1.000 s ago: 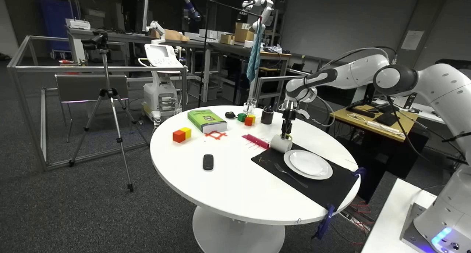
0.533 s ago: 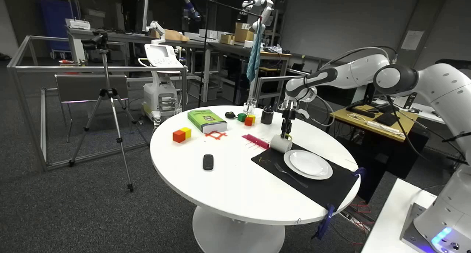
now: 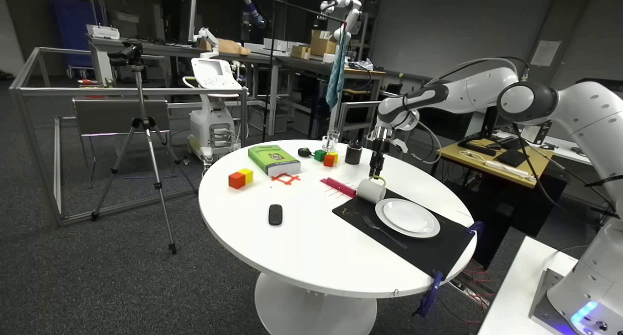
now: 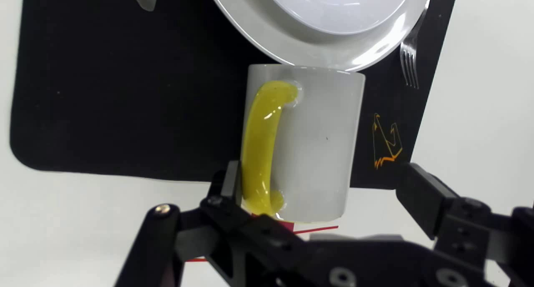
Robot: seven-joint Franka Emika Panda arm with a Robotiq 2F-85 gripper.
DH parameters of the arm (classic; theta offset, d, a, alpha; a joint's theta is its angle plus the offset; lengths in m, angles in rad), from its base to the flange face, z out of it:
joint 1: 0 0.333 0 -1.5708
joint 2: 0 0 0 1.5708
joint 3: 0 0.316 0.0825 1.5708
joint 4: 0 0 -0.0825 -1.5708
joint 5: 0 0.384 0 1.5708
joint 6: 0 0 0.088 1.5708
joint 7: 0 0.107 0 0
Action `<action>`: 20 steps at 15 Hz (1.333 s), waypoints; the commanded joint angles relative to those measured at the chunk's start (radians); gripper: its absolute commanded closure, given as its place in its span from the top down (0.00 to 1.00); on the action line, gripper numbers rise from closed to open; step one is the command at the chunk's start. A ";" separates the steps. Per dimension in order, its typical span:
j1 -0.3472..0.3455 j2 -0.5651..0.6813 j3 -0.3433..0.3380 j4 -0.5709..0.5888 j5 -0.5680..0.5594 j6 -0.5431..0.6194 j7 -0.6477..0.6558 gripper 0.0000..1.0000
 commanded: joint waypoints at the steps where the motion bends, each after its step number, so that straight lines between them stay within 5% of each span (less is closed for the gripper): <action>1: -0.004 -0.026 0.004 0.003 0.027 -0.053 -0.017 1.00; 3: -0.004 -0.026 0.004 0.005 0.031 -0.058 -0.017 0.97; 4: -0.004 -0.026 0.004 0.005 0.032 -0.061 -0.018 0.73; 6: -0.005 -0.025 0.004 0.006 0.035 -0.069 -0.018 0.68; 15: 0.004 -0.024 -0.005 0.009 0.032 -0.073 -0.003 0.01; 20: 0.007 -0.024 -0.008 0.009 0.028 -0.073 0.001 0.05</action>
